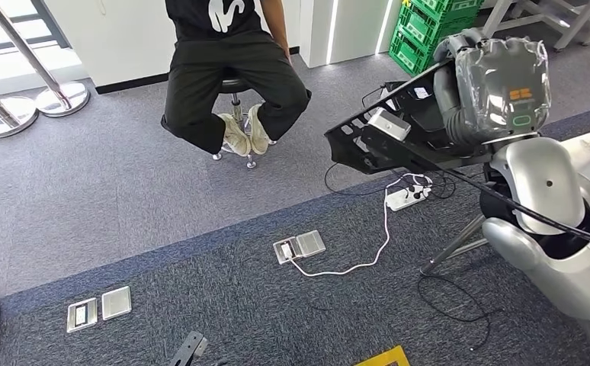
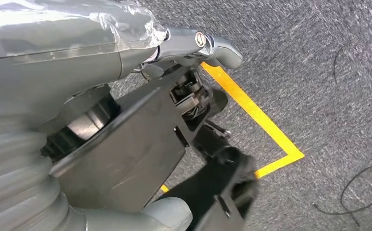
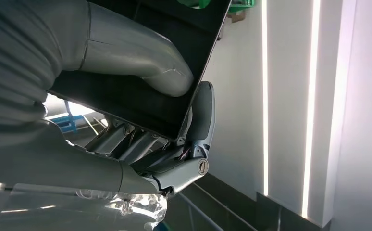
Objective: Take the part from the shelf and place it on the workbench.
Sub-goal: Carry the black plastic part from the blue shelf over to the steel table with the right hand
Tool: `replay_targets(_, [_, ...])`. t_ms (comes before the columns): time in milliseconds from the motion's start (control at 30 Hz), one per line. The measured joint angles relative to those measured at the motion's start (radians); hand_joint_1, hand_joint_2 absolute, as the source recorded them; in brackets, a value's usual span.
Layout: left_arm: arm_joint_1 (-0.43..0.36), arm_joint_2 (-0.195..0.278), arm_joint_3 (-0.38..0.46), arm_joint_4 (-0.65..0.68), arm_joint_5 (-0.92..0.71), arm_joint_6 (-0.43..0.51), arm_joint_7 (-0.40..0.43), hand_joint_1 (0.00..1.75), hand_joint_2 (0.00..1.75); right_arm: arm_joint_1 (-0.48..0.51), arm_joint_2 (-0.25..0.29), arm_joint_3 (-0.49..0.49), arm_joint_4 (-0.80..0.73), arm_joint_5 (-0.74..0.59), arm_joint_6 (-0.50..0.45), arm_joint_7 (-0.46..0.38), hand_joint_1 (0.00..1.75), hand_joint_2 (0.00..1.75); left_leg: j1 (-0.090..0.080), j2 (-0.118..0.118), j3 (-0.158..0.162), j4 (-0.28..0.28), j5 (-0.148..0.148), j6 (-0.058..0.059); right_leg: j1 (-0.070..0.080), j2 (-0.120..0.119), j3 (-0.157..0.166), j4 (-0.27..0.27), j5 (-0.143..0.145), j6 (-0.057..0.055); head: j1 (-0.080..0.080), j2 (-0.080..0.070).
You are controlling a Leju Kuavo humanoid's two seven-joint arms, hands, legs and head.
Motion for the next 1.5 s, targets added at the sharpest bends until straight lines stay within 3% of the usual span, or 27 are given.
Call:
replay_targets(67, [0.000,0.000,0.000,0.000,0.000,0.000,0.000,0.00,1.75,-0.001,0.000,0.000,0.000,0.000,0.000,0.000,1.75,1.75,-0.003,0.005,0.004,0.002,-0.004,-0.009,0.007,-0.013,0.046,-0.093,0.028,-0.008,0.006,0.000])
replay_targets(133, [0.000,0.000,0.000,0.000,0.000,0.000,0.000,0.00,1.75,-0.002,0.000,0.000,0.001,0.000,0.000,0.000,1.75,1.75,-0.004,0.011,0.006,0.001,-0.006,-0.019,0.013,-0.003,0.047,-0.101,0.026,-0.019,0.004,0.000])
replay_targets(200, [0.000,0.000,0.000,0.000,0.000,0.000,-0.001,0.00,1.75,-0.004,0.001,-0.001,0.001,0.000,0.000,0.000,1.75,1.75,-0.002,0.011,0.008,0.011,-0.018,-0.030,0.010,0.006,0.051,-0.106,0.028,-0.032,-0.001,0.000])
replay_targets(267, [0.000,0.000,0.000,0.000,0.000,0.000,-0.001,0.00,1.75,-0.007,0.001,-0.001,0.001,0.000,0.000,0.000,1.75,1.75,0.000,-0.003,-0.021,0.089,-0.067,-0.035,0.007,0.013,0.056,-0.113,0.031,-0.046,-0.012,0.000])
replay_targets(333, [0.002,0.000,0.000,0.000,0.000,0.000,-0.002,0.00,1.75,-0.007,0.003,-0.001,0.001,0.000,0.000,0.000,1.75,1.75,0.000,-0.015,-0.086,0.230,-0.133,-0.036,0.011,0.023,0.056,-0.111,0.030,-0.054,-0.027,0.000])
replay_targets(367, [0.004,0.000,0.000,0.000,0.001,0.000,-0.002,0.00,1.75,-0.007,0.003,-0.001,0.001,0.000,0.000,0.000,1.75,1.75,0.000,-0.018,-0.114,0.285,-0.150,-0.036,0.013,0.030,0.056,-0.110,0.029,-0.055,-0.033,0.000])
replay_targets(400, [0.004,0.000,0.000,0.000,0.001,0.000,-0.002,0.00,1.75,-0.007,0.004,-0.001,0.001,0.000,0.001,0.000,1.75,1.75,0.000,-0.019,-0.127,0.306,-0.147,-0.035,0.014,0.038,0.056,-0.108,0.029,-0.056,-0.037,0.000])
replay_targets(433, [0.005,0.000,0.000,0.000,0.001,0.000,-0.002,0.00,1.75,-0.007,0.004,-0.001,0.001,0.000,0.001,0.000,1.75,1.75,0.000,-0.020,-0.121,0.286,-0.124,-0.033,0.015,0.046,0.056,-0.106,0.028,-0.056,-0.041,0.000])
replay_targets(500, [0.004,0.000,0.000,0.000,0.001,0.000,-0.002,0.00,1.75,-0.007,0.005,-0.001,0.002,0.000,0.001,0.000,1.75,1.75,0.001,-0.034,-0.068,0.158,-0.050,-0.027,0.014,0.061,0.056,-0.100,0.024,-0.054,-0.048,0.000])
replay_targets(567, [0.005,0.000,0.000,0.000,0.001,0.000,-0.002,0.00,1.75,-0.007,0.006,-0.001,0.002,0.000,0.001,0.000,1.75,1.75,0.002,-0.056,-0.025,0.047,-0.008,-0.023,0.015,0.076,0.051,-0.092,0.020,-0.047,-0.051,0.000])
replay_targets(667, [0.004,0.000,0.000,0.000,0.001,0.000,-0.002,0.00,1.75,-0.007,0.007,-0.001,0.004,0.000,0.001,0.000,1.75,1.75,-0.001,-0.055,-0.014,0.017,-0.002,-0.013,0.011,0.090,0.046,-0.092,0.021,-0.030,-0.050,0.000])
replay_targets(733, [0.001,0.000,0.000,0.000,0.001,-0.001,-0.003,0.00,1.75,-0.011,0.007,-0.001,0.005,-0.001,0.002,0.000,1.75,1.75,0.000,-0.044,-0.008,0.004,0.005,-0.002,0.010,0.074,0.035,-0.066,0.001,-0.020,-0.046,0.000])
replay_targets(833, [0.001,0.000,0.000,0.000,0.001,-0.002,-0.005,0.00,1.75,-0.019,0.007,-0.001,0.007,-0.002,0.002,0.000,1.75,1.75,0.001,-0.027,-0.005,-0.005,0.010,0.005,0.007,0.033,-0.041,0.098,-0.083,-0.007,-0.029,0.000])
replay_targets(867, [0.002,0.000,0.000,0.000,0.001,-0.002,-0.005,0.00,1.75,-0.019,0.007,-0.001,0.008,-0.002,0.002,0.000,1.75,1.75,0.001,-0.021,-0.005,-0.005,0.009,0.006,0.005,0.029,-0.068,0.154,-0.102,-0.004,-0.024,0.000])
replay_targets(900, [0.003,0.000,0.000,0.000,0.001,-0.003,-0.005,0.00,1.75,-0.019,0.007,-0.001,0.009,-0.002,0.002,0.000,1.75,1.75,0.001,-0.016,-0.005,-0.004,0.008,0.005,0.002,0.026,-0.082,0.181,-0.103,-0.002,-0.020,0.000])
replay_targets(933, [0.002,0.000,0.000,0.000,0.001,-0.003,-0.005,0.00,1.75,-0.020,0.007,-0.001,0.010,-0.002,0.002,0.000,1.75,1.75,0.001,-0.010,-0.004,-0.003,0.007,0.004,0.000,0.023,-0.077,0.170,-0.086,0.000,-0.016,0.000])
replay_targets(967, [0.002,0.000,0.000,0.000,0.001,-0.003,-0.005,0.00,1.75,-0.024,0.007,-0.001,0.011,-0.002,0.002,0.001,1.75,1.75,0.002,-0.006,-0.003,-0.002,0.005,0.002,-0.001,0.018,-0.053,0.119,-0.053,0.001,-0.012,0.000])
replay_targets(1033, [-0.001,0.000,0.000,0.000,0.001,-0.003,-0.005,0.00,1.75,-0.038,0.007,-0.003,0.012,-0.002,0.002,0.004,1.75,1.75,0.000,0.002,0.000,0.001,0.000,-0.005,0.002,-0.009,0.015,-0.023,0.007,-0.001,-0.003,0.000])
replay_targets(1100, [-0.003,0.000,0.000,0.000,0.001,-0.003,-0.005,0.00,1.75,-0.056,0.007,-0.007,0.012,-0.001,0.004,0.008,1.75,1.75,-0.005,0.008,0.001,0.003,-0.003,-0.014,0.009,-0.025,0.046,-0.095,0.024,-0.010,0.003,0.000])
replay_targets(1233, [-0.011,0.000,0.000,0.000,0.002,-0.004,-0.005,0.00,1.75,-0.091,0.008,-0.012,0.012,0.003,0.021,0.015,1.75,1.75,-0.004,0.014,0.001,0.023,-0.023,-0.034,0.009,-0.003,0.049,-0.103,0.025,-0.035,-0.009,0.000])
replay_targets(1300, [-0.015,0.000,0.000,0.000,0.003,-0.004,-0.005,0.00,1.75,-0.111,0.009,-0.013,0.012,0.003,0.030,0.017,1.75,1.75,-0.002,-0.004,-0.036,0.118,-0.078,-0.040,0.008,0.007,0.053,-0.107,0.028,-0.048,-0.022,0.000])
replay_targets(1367, [-0.015,0.000,0.000,0.000,0.004,-0.005,-0.007,0.00,1.75,-0.122,0.010,-0.013,0.012,-0.002,0.035,0.019,1.75,1.75,-0.001,-0.015,-0.102,0.255,-0.136,-0.041,0.012,0.020,0.054,-0.106,0.027,-0.054,-0.037,0.000])
replay_targets(1400, [-0.014,0.000,0.000,0.000,0.005,-0.005,-0.008,0.00,1.75,-0.124,0.011,-0.013,0.012,-0.005,0.037,0.021,1.75,1.75,-0.001,-0.017,-0.124,0.297,-0.144,-0.040,0.014,0.029,0.054,-0.105,0.026,-0.055,-0.041,0.000])
replay_targets(1433, [-0.013,0.000,0.000,0.000,0.005,-0.006,-0.010,0.00,1.75,-0.126,0.011,-0.013,0.012,-0.009,0.037,0.024,1.75,1.75,-0.001,-0.018,-0.129,0.300,-0.132,-0.038,0.015,0.038,0.054,-0.103,0.026,-0.056,-0.045,0.000])
replay_targets(1500, [-0.013,0.000,0.000,0.000,0.005,-0.006,-0.012,0.00,1.75,-0.133,0.011,-0.013,0.012,-0.015,0.037,0.029,1.75,1.75,-0.001,-0.027,-0.090,0.202,-0.065,-0.032,0.015,0.055,0.054,-0.098,0.023,-0.055,-0.051,0.000])
